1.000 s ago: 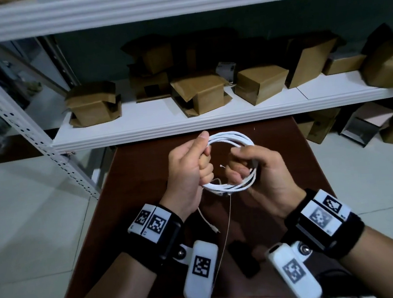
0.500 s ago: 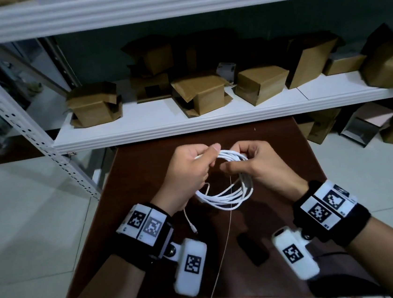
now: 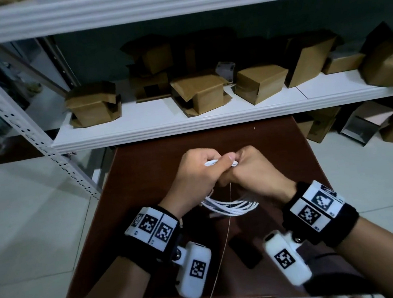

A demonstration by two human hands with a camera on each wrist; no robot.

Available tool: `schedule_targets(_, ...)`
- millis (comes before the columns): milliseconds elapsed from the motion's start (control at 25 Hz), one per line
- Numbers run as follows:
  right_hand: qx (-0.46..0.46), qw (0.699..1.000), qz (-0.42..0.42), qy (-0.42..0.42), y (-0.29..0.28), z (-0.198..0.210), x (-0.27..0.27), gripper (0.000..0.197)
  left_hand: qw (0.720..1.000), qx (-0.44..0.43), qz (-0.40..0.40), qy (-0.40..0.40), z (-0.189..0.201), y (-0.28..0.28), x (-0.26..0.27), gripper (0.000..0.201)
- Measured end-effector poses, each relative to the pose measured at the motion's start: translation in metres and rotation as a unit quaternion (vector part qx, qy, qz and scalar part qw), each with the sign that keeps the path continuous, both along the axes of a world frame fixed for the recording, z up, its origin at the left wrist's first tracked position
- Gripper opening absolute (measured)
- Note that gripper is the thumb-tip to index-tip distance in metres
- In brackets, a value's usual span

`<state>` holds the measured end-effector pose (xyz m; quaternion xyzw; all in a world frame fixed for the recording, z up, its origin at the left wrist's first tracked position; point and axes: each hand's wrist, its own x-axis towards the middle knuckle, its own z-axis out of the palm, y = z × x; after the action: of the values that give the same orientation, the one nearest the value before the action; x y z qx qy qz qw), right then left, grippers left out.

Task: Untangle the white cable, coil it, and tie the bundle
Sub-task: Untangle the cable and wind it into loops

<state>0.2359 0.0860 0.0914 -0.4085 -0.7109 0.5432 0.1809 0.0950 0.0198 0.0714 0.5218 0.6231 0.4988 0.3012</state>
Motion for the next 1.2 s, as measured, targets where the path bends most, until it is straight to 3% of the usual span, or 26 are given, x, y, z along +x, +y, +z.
schedule_targets(120, -0.026, 0.997, -0.026, 0.073, 0.002, -0.002, -0.002, 0.007, 0.990, -0.010, 0.001, -0.140, 0.001, -0.001, 0.003, 0.033)
schedule_targets(240, -0.096, 0.976, -0.094, 0.174, 0.006, -0.004, -0.003, 0.021, 0.957, -0.003, -0.014, -0.291, -0.001, -0.002, 0.006, 0.021)
schedule_targets(320, -0.123, 0.956, -0.149, 0.221, 0.008, 0.003, -0.001, 0.006, 0.939, 0.019, -0.009, -0.344, -0.005, -0.002, 0.010, 0.021)
schedule_targets(400, -0.149, 0.938, -0.190, 0.251, 0.010, 0.005, 0.001, 0.016, 0.924, 0.032, -0.004, -0.382, -0.007, -0.002, 0.015, 0.022)
schedule_targets(600, -0.167, 0.917, -0.209, 0.297, 0.010, 0.009, 0.003, 0.042, 0.931, 0.036, -0.028, -0.363, -0.007, 0.000, 0.015, 0.022)
schedule_targets(800, -0.171, 0.913, -0.205, 0.308, 0.006, 0.002, 0.002, 0.030, 0.944, 0.018, -0.040, -0.328, -0.005, -0.001, 0.013, 0.023)
schedule_targets(880, -0.177, 0.912, -0.201, 0.312, 0.006, 0.002, 0.000, 0.036, 0.944, 0.014, -0.056, -0.324, -0.001, -0.001, 0.007, 0.024)
schedule_targets(1080, -0.230, 0.881, -0.226, 0.346, 0.018, -0.001, 0.004, 0.043, 0.885, -0.002, -0.146, -0.443, 0.006, -0.007, -0.006, 0.068)
schedule_targets(1200, -0.250, 0.870, -0.236, 0.353, 0.022, -0.003, 0.007, 0.044, 0.878, -0.007, -0.161, -0.451, 0.002, -0.008, -0.010, 0.075)
